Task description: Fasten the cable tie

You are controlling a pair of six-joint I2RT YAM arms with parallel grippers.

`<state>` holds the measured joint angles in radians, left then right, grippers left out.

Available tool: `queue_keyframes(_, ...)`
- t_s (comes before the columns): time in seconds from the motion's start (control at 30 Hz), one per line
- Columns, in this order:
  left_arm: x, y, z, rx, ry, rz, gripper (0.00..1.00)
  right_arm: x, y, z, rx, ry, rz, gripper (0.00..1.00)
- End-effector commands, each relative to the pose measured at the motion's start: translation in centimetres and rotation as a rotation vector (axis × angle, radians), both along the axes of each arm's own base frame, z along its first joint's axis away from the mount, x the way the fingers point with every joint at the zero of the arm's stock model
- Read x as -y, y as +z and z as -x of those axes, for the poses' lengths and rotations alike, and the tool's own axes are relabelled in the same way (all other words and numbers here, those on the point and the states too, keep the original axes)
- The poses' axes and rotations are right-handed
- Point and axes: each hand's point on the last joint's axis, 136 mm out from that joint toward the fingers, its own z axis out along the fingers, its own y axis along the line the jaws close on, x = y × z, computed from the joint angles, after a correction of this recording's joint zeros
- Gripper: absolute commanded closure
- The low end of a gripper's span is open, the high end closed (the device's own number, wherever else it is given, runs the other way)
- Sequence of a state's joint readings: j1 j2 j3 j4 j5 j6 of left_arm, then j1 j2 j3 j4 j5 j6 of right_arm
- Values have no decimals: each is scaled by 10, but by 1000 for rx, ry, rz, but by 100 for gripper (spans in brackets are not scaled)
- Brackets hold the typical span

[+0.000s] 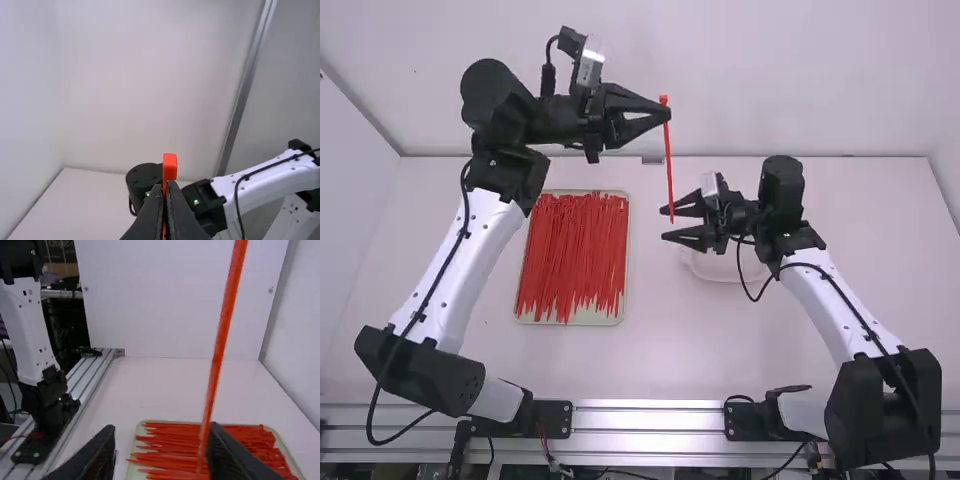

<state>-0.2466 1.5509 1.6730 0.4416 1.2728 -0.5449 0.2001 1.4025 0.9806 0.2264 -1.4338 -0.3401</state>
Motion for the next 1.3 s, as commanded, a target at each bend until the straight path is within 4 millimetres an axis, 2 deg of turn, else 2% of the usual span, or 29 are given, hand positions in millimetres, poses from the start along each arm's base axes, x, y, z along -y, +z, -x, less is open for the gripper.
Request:
queue_keyframes(0.0, -4, 19, 18, 19, -25, 7, 98, -1, 11, -2, 24, 2, -7, 67)
queue_keyframes(0.07, -4, 17, 19, 14, -31, 2, 98, -1, 11, -2, 21, 3, -6, 90)
queue_keyframes(0.1, -4, 16, 18, 5, -31, 0, 98, -1, 10, -2, 18, 3, -5, 99)
queue_keyframes(0.27, -7, 12, 13, -27, -16, -9, 98, -1, 10, -1, 16, 6, -5, 100)
queue_keyframes(0.47, -8, 11, 15, -21, -31, -19, 97, -5, 11, 1, 20, 17, -6, 100)
queue_keyframes(0.53, -10, 11, 15, 0, -28, -21, 83, -4, 11, 1, 21, 15, -6, 100)
queue_keyframes(0.6, -12, 10, 12, 10, -16, -21, 44, -6, 11, 2, 22, 21, -7, 100)
queue_keyframes(0.63, -13, 10, 12, 8, -15, -21, 37, -6, 11, 2, 24, 20, -7, 100)
queue_keyframes(0.7, -15, 10, 10, 9, -8, -22, 1, -3, 14, -1, 10, 10, -9, 100)
queue_keyframes(0.93, -15, -1, 5, 14, 5, -44, 1, 4, 32, -9, 13, -18, -32, 100)
queue_keyframes(1.27, -13, -22, -1, 18, 19, -89, 1, 33, 74, -27, 54, -133, -92, 100)
